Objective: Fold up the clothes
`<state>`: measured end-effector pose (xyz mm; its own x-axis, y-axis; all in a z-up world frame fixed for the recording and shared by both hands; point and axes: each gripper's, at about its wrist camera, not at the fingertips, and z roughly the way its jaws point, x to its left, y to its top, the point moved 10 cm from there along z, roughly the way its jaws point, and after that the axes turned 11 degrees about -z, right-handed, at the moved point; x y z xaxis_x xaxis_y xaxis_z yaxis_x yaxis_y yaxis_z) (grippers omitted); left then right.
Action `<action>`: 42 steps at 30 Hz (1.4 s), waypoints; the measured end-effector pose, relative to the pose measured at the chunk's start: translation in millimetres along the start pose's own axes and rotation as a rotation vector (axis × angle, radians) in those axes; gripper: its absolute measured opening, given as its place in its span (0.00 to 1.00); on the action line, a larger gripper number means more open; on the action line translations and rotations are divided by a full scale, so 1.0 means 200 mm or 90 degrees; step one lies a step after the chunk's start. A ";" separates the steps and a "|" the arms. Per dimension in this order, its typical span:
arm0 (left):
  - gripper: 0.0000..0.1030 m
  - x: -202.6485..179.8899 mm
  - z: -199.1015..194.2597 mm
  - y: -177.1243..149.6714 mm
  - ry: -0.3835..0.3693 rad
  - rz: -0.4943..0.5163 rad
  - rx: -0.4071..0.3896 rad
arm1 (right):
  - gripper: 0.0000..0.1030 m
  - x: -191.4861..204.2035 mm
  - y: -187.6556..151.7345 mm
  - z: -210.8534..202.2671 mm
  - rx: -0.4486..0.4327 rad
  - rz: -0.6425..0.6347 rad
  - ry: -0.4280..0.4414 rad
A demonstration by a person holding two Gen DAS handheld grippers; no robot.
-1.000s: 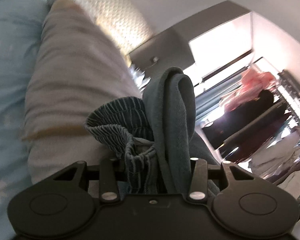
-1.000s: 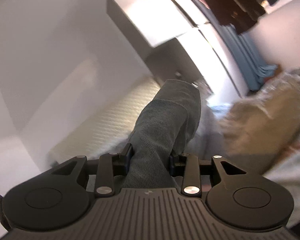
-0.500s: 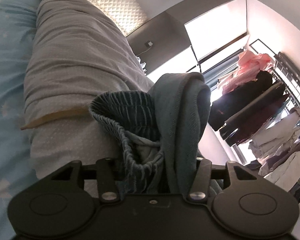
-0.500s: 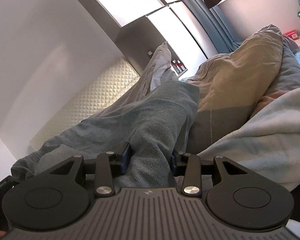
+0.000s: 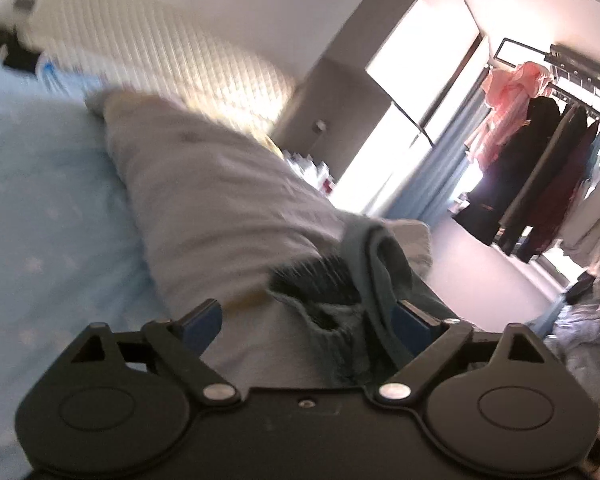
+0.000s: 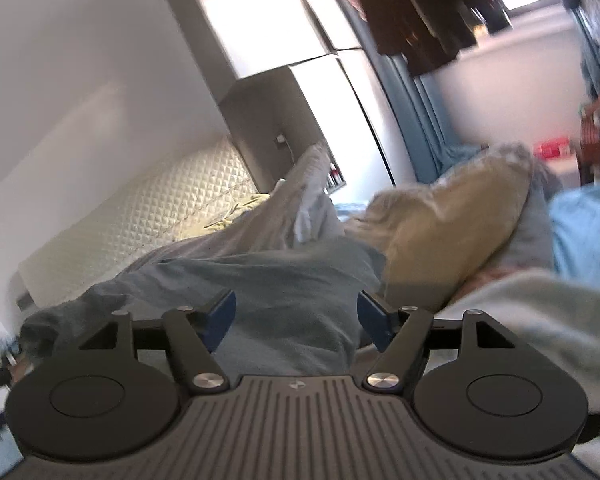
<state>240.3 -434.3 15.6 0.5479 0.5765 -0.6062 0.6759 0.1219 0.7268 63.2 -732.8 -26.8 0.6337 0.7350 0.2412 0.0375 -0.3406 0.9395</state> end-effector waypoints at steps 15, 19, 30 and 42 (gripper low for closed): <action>0.97 0.23 -1.02 0.25 0.153 0.143 -0.173 | 0.68 1.08 0.09 -0.59 -0.069 -0.179 0.237; 0.98 0.32 -1.29 0.28 0.196 0.167 -0.204 | 0.68 1.34 0.04 -0.70 -0.058 -0.195 0.299; 1.00 0.60 -1.70 0.19 0.318 0.172 -0.223 | 0.68 1.81 -0.20 -0.91 -0.022 -0.251 0.425; 1.00 0.97 -1.90 -0.13 0.436 0.121 -0.199 | 0.69 2.01 -0.65 -1.03 0.030 -0.272 0.453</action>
<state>142.1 -17.6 2.2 0.1441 0.9689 -0.2014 0.3750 0.1349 0.9172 154.1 -272.5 -1.3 -0.0819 0.9964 -0.0227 0.2058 0.0392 0.9778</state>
